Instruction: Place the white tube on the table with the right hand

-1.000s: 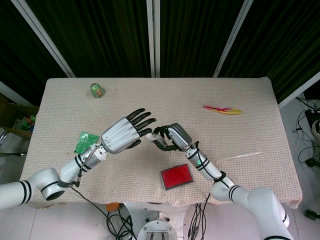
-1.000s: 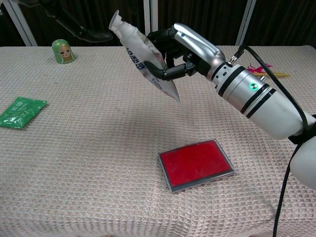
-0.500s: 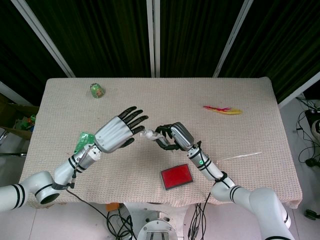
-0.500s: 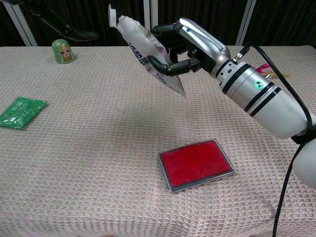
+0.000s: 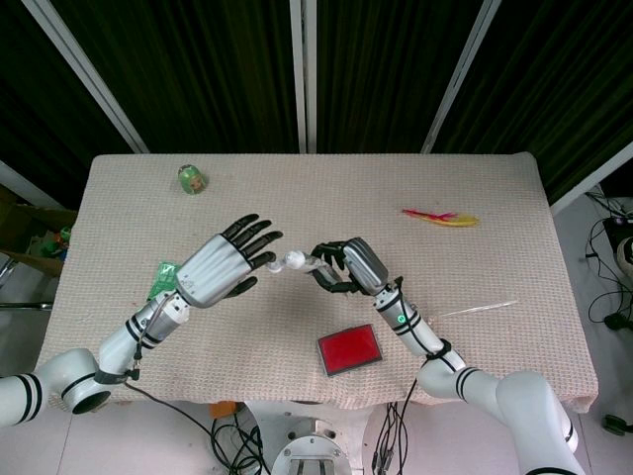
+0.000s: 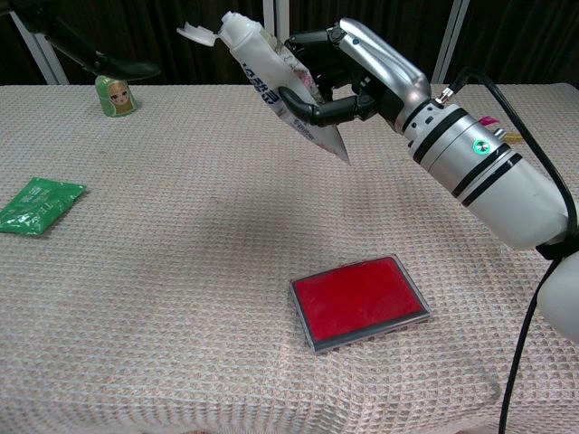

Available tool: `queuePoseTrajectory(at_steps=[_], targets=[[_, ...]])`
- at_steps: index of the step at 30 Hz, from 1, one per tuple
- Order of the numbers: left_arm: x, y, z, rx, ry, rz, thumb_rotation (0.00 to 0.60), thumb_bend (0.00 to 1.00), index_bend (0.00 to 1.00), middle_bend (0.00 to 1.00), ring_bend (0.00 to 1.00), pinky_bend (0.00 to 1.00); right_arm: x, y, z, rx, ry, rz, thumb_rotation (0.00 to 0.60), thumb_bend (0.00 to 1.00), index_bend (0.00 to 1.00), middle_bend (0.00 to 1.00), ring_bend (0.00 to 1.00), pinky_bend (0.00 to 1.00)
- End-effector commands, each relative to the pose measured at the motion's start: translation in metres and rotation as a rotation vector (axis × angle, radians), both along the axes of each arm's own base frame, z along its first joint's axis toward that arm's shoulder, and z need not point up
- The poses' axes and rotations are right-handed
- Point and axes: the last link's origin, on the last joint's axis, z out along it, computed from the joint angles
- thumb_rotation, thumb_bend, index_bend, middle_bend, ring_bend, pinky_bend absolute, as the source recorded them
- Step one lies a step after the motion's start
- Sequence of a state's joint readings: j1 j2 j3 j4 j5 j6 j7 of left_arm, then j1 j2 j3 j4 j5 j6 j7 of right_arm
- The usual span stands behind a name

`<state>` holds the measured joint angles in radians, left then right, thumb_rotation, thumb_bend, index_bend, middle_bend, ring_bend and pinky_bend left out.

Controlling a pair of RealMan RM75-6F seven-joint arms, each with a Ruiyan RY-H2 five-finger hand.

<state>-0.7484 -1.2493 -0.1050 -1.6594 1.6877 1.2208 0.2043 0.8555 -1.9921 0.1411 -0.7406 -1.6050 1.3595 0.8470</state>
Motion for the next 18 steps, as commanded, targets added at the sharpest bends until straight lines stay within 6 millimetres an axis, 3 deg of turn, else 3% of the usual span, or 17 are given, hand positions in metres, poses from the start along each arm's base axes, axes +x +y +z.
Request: queuePoseTrajectory(at_steps=[1, 12, 18], targets=[[0.001, -0.001, -0.004, -0.009, -0.007, -0.007, 0.600, 0.26, 0.40, 0.17, 0.12, 0.15, 0.001, 0.000, 0.000, 0.001, 0.001, 0.002, 0.600, 0.63, 1.00, 0.77, 0.64, 0.82], [0.001, 0.000, 0.000, 0.002, -0.035, -0.004, 0.600, 0.26, 0.40, 0.17, 0.12, 0.15, -0.004, -0.002, 0.001, -0.005, 0.019, -0.012, 0.600, 0.63, 1.00, 0.77, 0.64, 0.82], [-0.002, -0.002, 0.011, 0.037, -0.079, -0.006, 0.600, 0.25, 0.37, 0.17, 0.12, 0.15, -0.017, -0.013, 0.003, -0.069, 0.239, 0.019, 0.600, 0.62, 1.00, 0.77, 0.64, 0.82]])
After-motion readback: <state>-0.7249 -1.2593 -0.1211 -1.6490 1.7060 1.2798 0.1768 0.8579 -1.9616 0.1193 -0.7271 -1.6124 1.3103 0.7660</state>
